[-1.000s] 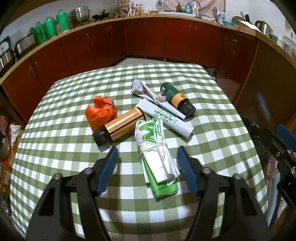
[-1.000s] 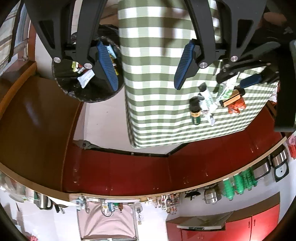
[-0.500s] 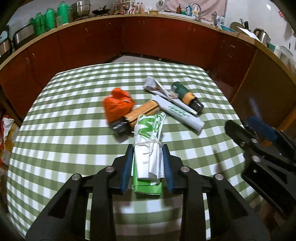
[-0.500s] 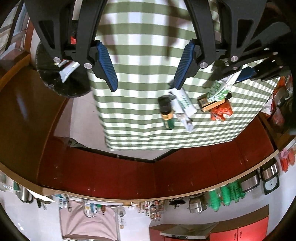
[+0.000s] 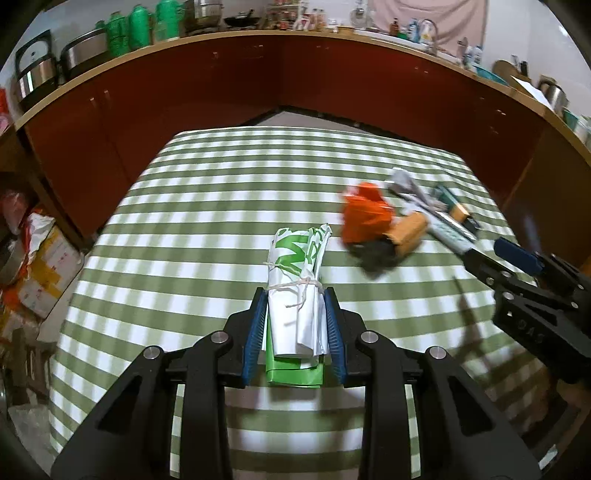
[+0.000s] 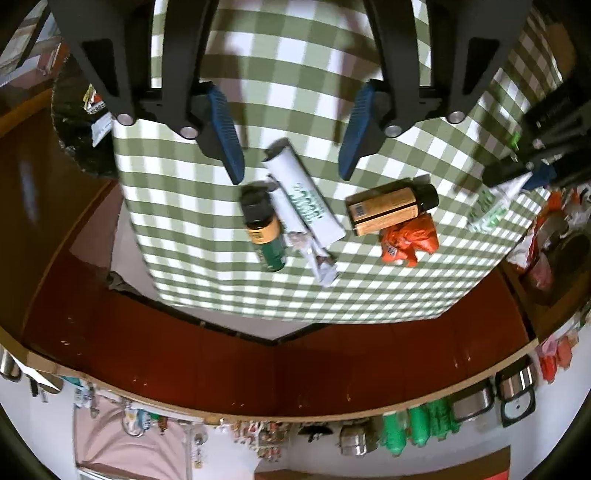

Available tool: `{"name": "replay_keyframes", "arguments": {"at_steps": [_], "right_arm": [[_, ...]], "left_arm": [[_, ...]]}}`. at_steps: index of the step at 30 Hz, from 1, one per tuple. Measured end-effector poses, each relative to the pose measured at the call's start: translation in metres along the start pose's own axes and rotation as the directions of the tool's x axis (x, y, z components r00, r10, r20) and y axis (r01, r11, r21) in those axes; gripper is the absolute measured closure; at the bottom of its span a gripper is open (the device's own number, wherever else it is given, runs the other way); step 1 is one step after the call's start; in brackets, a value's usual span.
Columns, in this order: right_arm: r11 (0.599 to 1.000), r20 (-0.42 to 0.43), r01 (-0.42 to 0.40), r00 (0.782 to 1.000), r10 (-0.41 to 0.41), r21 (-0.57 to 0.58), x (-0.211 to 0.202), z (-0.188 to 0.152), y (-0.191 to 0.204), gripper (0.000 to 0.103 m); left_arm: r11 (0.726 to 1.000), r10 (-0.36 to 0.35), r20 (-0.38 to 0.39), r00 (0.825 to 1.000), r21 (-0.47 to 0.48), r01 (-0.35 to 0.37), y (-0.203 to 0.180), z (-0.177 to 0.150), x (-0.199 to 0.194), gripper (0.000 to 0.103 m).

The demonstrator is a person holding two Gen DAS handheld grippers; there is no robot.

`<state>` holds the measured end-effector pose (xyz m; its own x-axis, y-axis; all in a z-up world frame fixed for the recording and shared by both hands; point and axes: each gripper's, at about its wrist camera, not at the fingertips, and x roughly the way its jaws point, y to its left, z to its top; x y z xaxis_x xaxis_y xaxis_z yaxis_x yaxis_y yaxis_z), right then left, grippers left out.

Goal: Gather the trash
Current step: 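Grasp the white-green rolled bag with the left tool, then grasp the white toothpaste tube with the right tool while the left tool holds the rolled bag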

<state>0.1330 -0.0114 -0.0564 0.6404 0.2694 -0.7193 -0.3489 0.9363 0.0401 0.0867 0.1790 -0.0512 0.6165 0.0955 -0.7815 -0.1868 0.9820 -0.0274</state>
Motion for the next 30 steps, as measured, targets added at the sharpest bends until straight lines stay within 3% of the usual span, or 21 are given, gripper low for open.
{"name": "replay_keyframes", "arguments": {"at_steps": [14,17,24,27,30], "right_arm": [[1.0,-0.072,-0.01,0.997,0.008,-0.027,0.02,0.009,0.011,0.058],[0.999,-0.086,-0.04,0.996,0.038,-0.022,0.021,0.009,0.012,0.068],[0.999,-0.086,-0.035,0.996,0.032,-0.033,0.025,0.01,0.019,0.069],[0.998,-0.089,-0.048,0.995,0.044,-0.039,0.024,0.01,0.022,0.081],[0.998,-0.089,-0.05,0.995,0.046,-0.043,0.022,0.008,0.023,0.085]], "left_arm": [[0.998,0.031,-0.012,0.999,-0.049,-0.032,0.036,0.002,0.008,0.073],[0.998,0.029,-0.015,0.999,-0.05,-0.029,0.037,0.001,0.009,0.073],[0.998,0.03,-0.027,0.999,-0.054,-0.032,0.04,-0.001,0.014,0.073],[0.998,0.032,-0.027,0.999,-0.053,-0.033,0.04,-0.001,0.014,0.073],[0.998,0.038,-0.024,0.999,-0.048,-0.039,0.039,-0.002,0.014,0.073]]}}
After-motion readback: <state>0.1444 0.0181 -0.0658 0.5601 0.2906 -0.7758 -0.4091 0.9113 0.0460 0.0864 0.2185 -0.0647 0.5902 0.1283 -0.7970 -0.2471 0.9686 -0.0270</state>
